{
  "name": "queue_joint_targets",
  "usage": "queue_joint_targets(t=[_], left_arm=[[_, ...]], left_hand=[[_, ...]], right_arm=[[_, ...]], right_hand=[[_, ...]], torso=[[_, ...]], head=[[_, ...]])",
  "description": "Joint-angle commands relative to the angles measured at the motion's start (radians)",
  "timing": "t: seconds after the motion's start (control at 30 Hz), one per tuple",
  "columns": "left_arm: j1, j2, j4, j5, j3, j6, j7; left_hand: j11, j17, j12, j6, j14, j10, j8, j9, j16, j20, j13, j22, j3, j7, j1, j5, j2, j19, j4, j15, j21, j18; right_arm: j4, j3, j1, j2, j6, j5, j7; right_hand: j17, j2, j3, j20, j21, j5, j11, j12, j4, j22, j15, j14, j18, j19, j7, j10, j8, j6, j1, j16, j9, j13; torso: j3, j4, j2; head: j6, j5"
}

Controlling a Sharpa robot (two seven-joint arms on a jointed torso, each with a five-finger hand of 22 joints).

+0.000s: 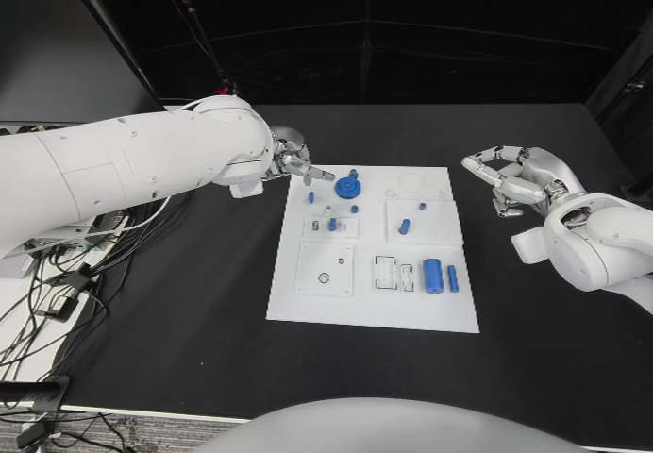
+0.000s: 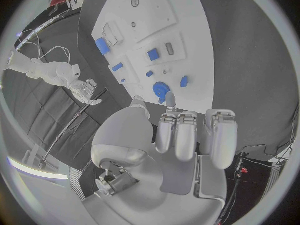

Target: Assemble the parts on the task board

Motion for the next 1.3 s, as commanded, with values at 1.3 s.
queue_joint_targets(t=[1.3], left_arm=[[-0.077, 0.2, -0.366, -0.028, 0.001, 0.15, 0.056]], left_hand=[[-0.002, 0.263, -0.005, 0.047, 0.103, 0.105, -0.055, -0.062, 0.001, 0.001, 0.263, 0.263, -0.033, 0.005, -0.029, -0.044, 0.038, 0.104, 0.002, -0.002, 0.003, -0.014]], right_arm=[[-0.006, 0.001, 0.001, 0.014, 0.004, 0.0, 0.011]], right_hand=[[0.263, 0.013, -0.006, 0.004, -0.002, 0.002, 0.009, 0.002, 0.0, 0.201, 0.008, 0.102, 0.016, -0.003, 0.066, 0.106, 0.005, -0.008, -0.001, 0.002, -0.002, 0.263]], torso=[[-0.0004, 0.0018, -0.001]], head=[[0.019, 0.009]])
